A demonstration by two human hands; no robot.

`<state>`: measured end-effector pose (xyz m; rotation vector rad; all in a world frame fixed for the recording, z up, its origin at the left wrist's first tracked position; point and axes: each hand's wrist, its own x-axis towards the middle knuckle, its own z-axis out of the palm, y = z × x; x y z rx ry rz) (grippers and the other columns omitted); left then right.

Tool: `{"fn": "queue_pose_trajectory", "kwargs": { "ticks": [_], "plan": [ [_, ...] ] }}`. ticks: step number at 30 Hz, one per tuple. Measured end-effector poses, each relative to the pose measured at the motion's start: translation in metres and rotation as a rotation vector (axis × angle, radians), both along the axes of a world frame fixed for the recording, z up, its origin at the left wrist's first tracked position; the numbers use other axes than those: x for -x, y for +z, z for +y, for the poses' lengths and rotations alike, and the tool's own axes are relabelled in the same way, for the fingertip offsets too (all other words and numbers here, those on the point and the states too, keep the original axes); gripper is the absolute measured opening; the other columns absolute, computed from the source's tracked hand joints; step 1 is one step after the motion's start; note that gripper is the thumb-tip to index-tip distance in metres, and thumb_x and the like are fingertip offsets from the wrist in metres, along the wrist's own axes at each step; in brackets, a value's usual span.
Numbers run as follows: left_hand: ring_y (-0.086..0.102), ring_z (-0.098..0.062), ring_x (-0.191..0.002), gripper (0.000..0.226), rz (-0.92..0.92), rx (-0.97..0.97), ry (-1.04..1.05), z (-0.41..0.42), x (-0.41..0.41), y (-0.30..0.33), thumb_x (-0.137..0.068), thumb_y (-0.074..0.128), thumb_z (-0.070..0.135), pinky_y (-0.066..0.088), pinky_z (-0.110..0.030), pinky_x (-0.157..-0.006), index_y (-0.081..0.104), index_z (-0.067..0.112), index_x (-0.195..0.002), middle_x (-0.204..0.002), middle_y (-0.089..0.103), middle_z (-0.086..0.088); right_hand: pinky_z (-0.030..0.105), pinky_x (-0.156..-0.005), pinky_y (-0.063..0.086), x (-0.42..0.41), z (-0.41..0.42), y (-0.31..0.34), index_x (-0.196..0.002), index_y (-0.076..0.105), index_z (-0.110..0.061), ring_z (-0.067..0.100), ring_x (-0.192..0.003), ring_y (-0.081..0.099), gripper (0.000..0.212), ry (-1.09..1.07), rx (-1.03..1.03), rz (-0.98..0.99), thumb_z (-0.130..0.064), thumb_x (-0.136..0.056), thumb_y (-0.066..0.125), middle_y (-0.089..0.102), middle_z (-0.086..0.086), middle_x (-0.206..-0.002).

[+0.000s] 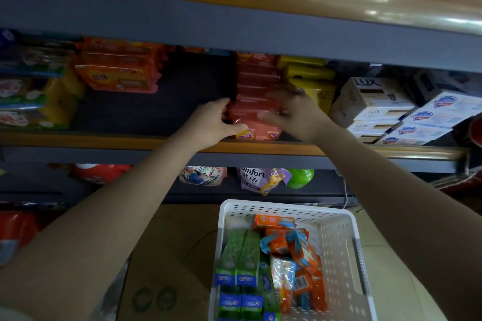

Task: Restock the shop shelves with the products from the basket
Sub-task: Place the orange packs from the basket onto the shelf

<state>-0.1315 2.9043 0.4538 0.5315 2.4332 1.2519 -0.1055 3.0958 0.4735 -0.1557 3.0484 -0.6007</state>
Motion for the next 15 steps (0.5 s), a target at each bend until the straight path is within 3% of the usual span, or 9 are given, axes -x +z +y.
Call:
{"fn": "queue_pose_trajectory", "kwargs": {
  "ticks": [2, 6, 10, 13, 15],
  "plan": [
    [0.056, -0.018, -0.116, 0.054, 0.024, 0.003, -0.022, 0.01, -0.002, -0.002, -0.081, 0.068, 0.025, 0.04, -0.022, -0.095, 0.048, 0.018, -0.13, -0.126, 0.061, -0.003, 0.051, -0.107, 0.032, -0.005, 0.005, -0.005, -0.135, 0.045, -0.012, 0.04, -0.126, 0.039, 0.093, 0.077, -0.129, -0.03, -0.072, -0.064, 0.055, 0.045, 0.016, -0.139],
    [0.05, -0.017, -0.123, 0.065, 0.038, 0.038, -0.027, 0.017, -0.002, -0.003, -0.081, 0.068, 0.032, 0.036, -0.022, -0.095, 0.039, 0.023, -0.138, -0.133, 0.055, 0.0, 0.048, -0.104, 0.038, -0.005, 0.012, -0.003, -0.139, 0.04, -0.013, 0.036, -0.131, 0.034, 0.079, 0.105, -0.217, -0.003, -0.053, -0.075, 0.066, 0.038, 0.013, -0.146],
    [0.049, -0.018, -0.124, 0.073, -0.04, 0.033, -0.067, 0.01, -0.003, -0.004, -0.078, 0.071, 0.025, 0.041, -0.038, -0.105, 0.033, 0.024, -0.14, -0.136, 0.051, -0.001, 0.045, -0.099, 0.039, -0.009, 0.009, -0.004, -0.14, 0.037, -0.017, 0.035, -0.131, 0.034, 0.074, 0.102, -0.384, 0.057, -0.055, -0.08, 0.058, 0.038, 0.009, -0.146],
    [0.046, -0.027, -0.125, 0.065, 0.22, 0.267, 0.021, 0.009, -0.012, -0.001, -0.085, 0.062, 0.024, 0.042, -0.042, -0.102, 0.032, 0.015, -0.141, -0.139, 0.047, -0.01, 0.046, -0.098, 0.04, -0.01, 0.003, -0.005, -0.141, 0.035, -0.017, 0.035, -0.132, 0.033, 0.069, 0.074, -0.422, 0.081, -0.053, -0.084, 0.053, 0.038, 0.007, -0.147],
    [0.045, -0.031, -0.122, 0.053, 0.48, 0.329, 0.057, 0.007, -0.03, 0.004, -0.087, 0.057, 0.021, 0.044, -0.044, -0.098, 0.04, 0.008, -0.136, -0.135, 0.048, -0.014, 0.046, -0.097, 0.041, -0.016, 0.005, -0.007, -0.138, 0.039, -0.015, 0.035, -0.132, 0.034, 0.067, 0.056, -0.342, 0.095, -0.051, -0.084, 0.056, 0.04, 0.008, -0.146]
  ]
}}
